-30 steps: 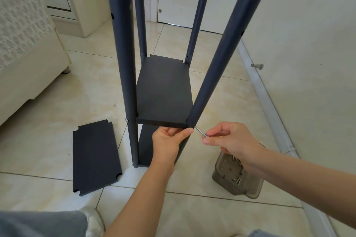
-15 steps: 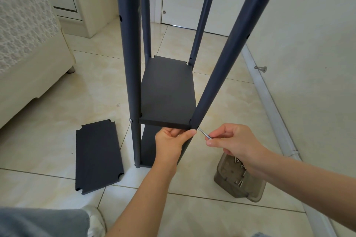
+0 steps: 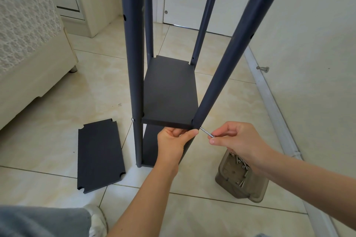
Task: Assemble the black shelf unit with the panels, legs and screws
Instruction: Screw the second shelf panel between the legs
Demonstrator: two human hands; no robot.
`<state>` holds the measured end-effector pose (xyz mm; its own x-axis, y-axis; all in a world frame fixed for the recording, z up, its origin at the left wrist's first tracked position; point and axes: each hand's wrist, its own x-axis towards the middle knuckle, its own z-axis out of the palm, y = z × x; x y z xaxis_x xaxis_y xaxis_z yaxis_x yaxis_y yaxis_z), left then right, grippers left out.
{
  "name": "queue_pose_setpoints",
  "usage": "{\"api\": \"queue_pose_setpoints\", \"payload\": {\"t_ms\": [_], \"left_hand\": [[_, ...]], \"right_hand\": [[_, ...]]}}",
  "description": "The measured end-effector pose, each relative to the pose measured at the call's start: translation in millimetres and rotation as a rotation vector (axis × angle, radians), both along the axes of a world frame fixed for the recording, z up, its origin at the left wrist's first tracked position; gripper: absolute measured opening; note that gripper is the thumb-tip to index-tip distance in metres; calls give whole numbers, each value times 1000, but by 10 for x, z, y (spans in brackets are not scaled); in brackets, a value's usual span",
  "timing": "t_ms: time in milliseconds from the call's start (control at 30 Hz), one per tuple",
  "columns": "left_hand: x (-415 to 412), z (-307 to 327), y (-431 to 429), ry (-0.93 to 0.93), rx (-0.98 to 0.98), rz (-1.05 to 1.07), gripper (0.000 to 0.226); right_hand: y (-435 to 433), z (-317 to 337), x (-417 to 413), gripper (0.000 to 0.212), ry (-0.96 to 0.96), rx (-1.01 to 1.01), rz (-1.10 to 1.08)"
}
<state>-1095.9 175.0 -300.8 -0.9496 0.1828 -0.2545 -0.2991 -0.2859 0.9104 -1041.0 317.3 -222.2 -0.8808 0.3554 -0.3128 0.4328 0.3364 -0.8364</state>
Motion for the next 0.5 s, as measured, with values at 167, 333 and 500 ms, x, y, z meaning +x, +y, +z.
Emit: {"api": "queue_pose_setpoints", "payload": {"t_ms": [167,333,500], "left_hand": [[-3,2,-3,-4,2,-3,20],[1,1,-7,-5,-1,1,20],[8,26,-15,-3,23,-13,22]], "right_hand": [[-7,2,-11,13,30,57,3],[6,-2,-22,14,50,45,12],[-10,-27,-34,14,42,66,11]]}}
